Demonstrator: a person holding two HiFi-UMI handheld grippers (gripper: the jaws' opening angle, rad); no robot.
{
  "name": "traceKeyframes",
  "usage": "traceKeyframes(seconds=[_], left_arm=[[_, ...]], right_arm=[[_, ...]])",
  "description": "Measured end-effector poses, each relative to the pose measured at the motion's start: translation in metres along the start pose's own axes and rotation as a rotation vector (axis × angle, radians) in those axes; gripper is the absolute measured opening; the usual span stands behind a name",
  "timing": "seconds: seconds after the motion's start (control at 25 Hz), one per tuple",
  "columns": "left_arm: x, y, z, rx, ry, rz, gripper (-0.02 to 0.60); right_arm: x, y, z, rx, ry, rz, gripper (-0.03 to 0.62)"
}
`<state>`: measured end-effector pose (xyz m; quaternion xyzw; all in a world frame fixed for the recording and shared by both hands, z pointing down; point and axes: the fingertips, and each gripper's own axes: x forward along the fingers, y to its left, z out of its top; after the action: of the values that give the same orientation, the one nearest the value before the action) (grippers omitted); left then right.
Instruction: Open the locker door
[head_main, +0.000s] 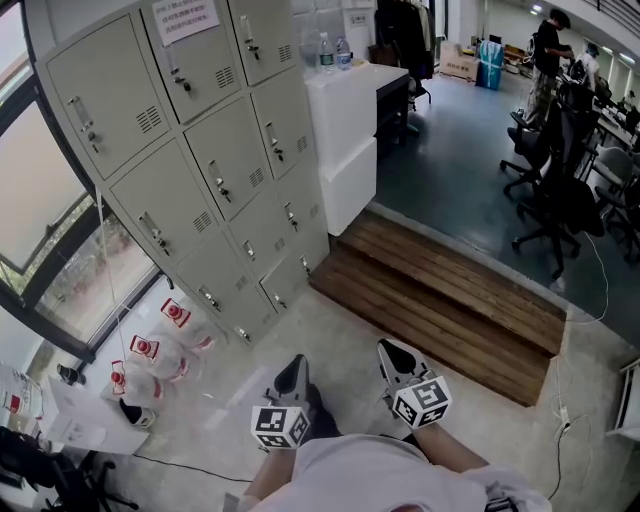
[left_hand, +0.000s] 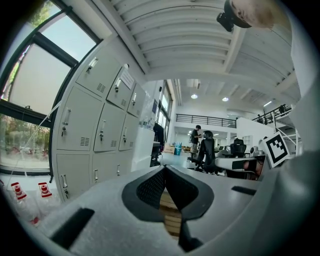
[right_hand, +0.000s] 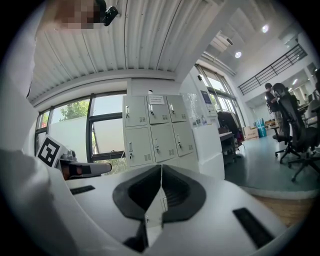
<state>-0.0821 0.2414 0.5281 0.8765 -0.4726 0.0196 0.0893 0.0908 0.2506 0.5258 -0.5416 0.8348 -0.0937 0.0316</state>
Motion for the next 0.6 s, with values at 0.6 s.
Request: traceKeyframes(seconds=[0.6], left_arm=[[0.181, 0.189, 0.016, -0.05, -0.004, 0.007, 0.003]], right_arm=[[0.251, -0.052, -0.006, -0.109, 0.05, -0.016, 0.014]])
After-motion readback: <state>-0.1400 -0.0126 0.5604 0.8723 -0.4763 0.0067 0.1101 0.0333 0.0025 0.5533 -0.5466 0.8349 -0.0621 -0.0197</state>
